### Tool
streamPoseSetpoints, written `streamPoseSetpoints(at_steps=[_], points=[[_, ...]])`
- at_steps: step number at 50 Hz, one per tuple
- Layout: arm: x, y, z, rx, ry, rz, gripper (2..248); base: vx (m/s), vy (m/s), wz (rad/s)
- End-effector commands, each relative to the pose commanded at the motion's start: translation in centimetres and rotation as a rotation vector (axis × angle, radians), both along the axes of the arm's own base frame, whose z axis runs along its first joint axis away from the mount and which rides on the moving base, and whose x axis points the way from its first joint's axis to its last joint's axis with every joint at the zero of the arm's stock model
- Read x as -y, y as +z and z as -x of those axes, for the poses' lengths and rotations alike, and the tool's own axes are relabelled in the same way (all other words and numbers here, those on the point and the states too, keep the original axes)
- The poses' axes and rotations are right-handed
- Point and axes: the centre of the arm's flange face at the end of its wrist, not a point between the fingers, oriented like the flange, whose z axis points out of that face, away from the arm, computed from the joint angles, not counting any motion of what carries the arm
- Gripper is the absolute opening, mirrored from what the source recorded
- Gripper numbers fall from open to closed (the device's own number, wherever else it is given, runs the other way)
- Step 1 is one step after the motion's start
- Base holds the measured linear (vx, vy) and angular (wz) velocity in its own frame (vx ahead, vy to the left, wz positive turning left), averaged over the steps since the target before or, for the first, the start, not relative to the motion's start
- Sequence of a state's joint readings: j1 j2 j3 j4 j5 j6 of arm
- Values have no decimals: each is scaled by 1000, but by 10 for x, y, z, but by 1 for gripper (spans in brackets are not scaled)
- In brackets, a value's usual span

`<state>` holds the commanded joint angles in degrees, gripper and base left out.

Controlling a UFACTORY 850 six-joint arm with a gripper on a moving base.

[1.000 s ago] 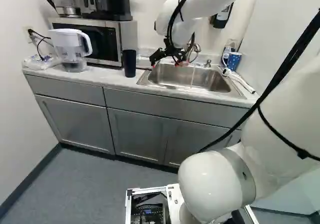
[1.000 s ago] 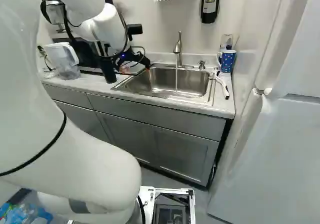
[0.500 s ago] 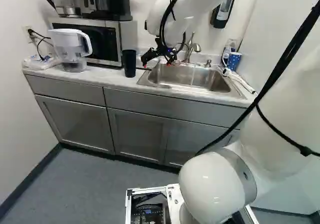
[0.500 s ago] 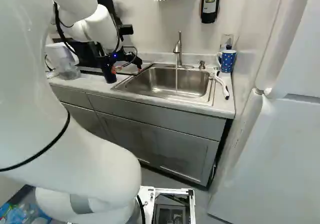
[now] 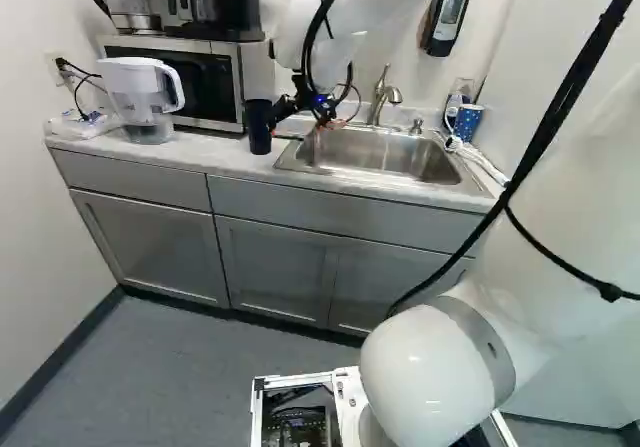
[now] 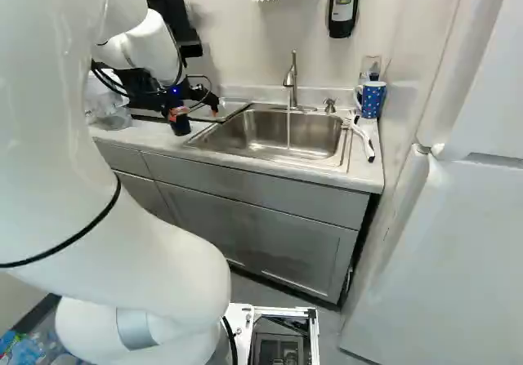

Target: Rinse the cup and place it in the tray

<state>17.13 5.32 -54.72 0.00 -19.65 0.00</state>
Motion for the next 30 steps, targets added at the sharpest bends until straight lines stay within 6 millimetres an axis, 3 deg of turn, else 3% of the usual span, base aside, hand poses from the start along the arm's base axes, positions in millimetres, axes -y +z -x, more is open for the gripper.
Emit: streamPoseSetpoints(at_steps=[22,30], points=[[-38,1,-13,-2,66,1,247,0,0,0],[-39,1,-13,-2,68,1,247,0,0,0]])
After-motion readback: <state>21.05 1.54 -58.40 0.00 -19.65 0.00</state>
